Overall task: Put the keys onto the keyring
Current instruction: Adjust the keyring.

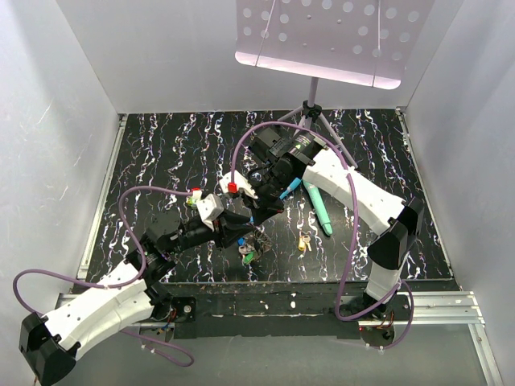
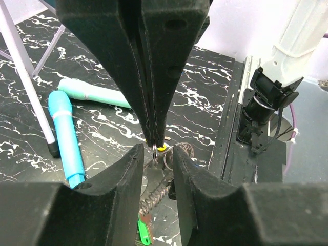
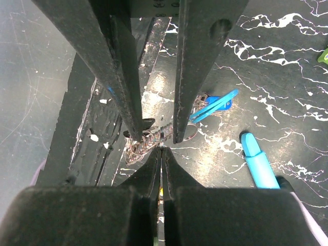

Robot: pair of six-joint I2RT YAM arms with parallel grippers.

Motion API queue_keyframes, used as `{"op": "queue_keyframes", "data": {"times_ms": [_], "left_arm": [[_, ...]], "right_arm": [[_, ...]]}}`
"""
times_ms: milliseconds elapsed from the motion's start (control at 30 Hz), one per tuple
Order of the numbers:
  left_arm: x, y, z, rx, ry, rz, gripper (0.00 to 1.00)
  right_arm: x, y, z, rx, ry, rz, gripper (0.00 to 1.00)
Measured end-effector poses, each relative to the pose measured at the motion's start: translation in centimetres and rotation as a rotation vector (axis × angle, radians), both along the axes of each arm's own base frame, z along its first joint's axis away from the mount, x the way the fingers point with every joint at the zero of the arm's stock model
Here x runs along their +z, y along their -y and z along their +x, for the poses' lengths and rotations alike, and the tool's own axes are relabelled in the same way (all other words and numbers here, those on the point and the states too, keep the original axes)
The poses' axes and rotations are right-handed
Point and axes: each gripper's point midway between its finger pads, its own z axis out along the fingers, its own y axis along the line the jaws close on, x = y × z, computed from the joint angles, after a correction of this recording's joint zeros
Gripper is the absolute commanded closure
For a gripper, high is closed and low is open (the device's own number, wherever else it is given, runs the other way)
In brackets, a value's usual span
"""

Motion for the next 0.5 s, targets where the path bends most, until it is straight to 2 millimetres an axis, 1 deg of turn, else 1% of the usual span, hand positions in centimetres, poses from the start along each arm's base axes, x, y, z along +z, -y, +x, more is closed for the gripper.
{"op": "queue_keyframes", "data": {"times_ms": [100,233,367,400,500], "left_arm": [[-0.3,0.1,0.0,-0.003,-0.010,0.009,0.79],[-0.6,0.1,0.0,-0.005,-0.016,0.017,0.81],[-1.1,0.2,0.1,-0.008,-0.029,0.029,0.86],[-1.2,0.3,0.1,-0.008,-0.033,0.033,0.88],[-1.5,0.4,0.1,-0.012,-0.040,0.041,1.00]], "right_arm": [[0.0,0.0,0.0,-0.003,-0.003,-0.001,0.99],[0.0,0.0,-0.1,-0.006,-0.009,-0.001,0.99],[0.1,0.0,-0.2,-0.007,-0.014,0.000,0.99],[0.1,-0.1,-0.2,-0.006,-0.016,0.002,0.99],[0.1,-0.1,-0.3,-0.005,-0.019,0.004,0.99]]}}
